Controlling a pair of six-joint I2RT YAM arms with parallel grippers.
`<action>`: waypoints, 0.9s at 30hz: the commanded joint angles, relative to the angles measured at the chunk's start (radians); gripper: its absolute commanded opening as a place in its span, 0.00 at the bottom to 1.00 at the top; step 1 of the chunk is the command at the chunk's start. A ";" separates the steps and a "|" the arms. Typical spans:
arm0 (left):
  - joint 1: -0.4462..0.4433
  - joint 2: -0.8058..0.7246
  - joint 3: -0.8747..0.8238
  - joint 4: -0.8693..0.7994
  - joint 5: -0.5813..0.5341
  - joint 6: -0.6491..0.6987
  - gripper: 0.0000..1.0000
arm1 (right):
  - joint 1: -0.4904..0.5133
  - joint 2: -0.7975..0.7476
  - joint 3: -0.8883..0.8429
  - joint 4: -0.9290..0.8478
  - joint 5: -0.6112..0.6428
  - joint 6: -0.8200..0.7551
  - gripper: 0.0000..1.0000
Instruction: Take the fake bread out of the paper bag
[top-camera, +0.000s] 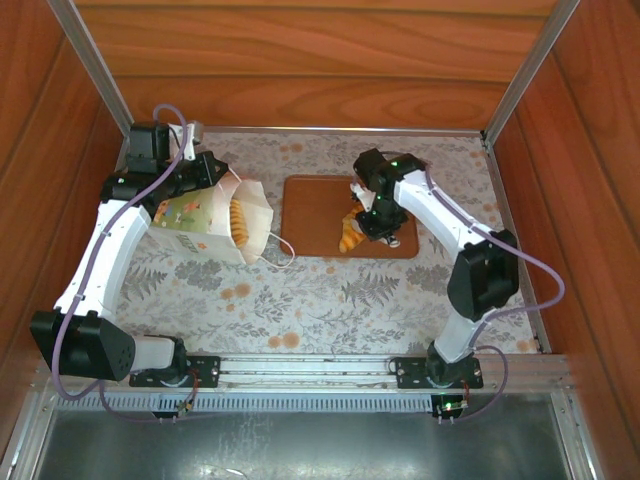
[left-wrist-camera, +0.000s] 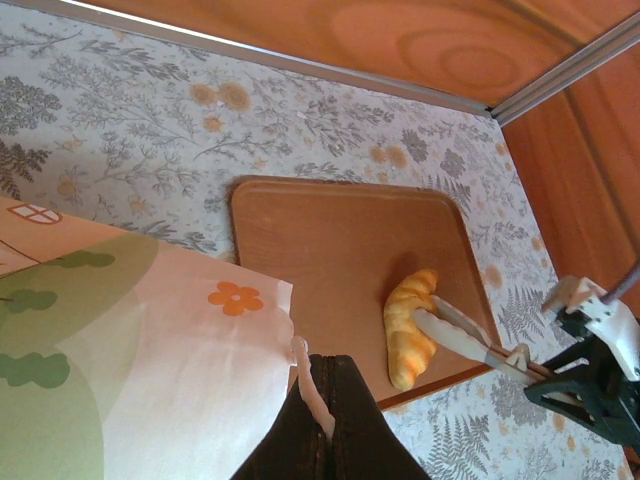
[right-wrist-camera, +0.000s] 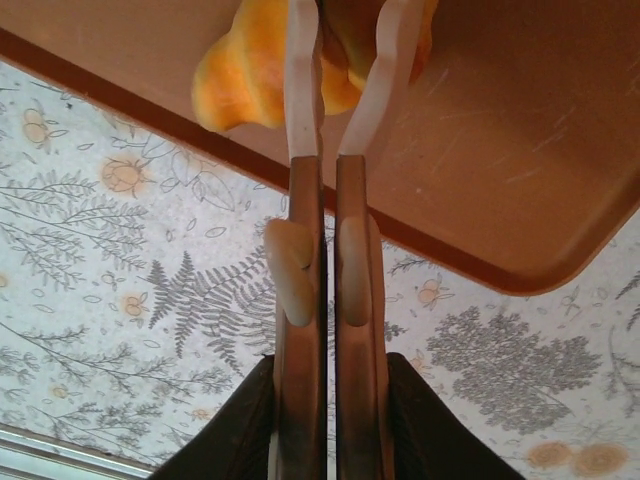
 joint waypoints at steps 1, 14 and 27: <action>0.005 -0.007 -0.010 0.035 0.014 0.012 0.00 | -0.003 0.025 0.083 -0.071 0.044 -0.031 0.34; 0.006 -0.001 -0.028 0.066 0.035 0.009 0.00 | 0.003 -0.053 0.034 -0.006 -0.143 0.466 0.58; 0.014 -0.004 -0.047 0.082 0.058 0.020 0.00 | 0.020 -0.012 0.027 0.051 -0.124 0.560 0.55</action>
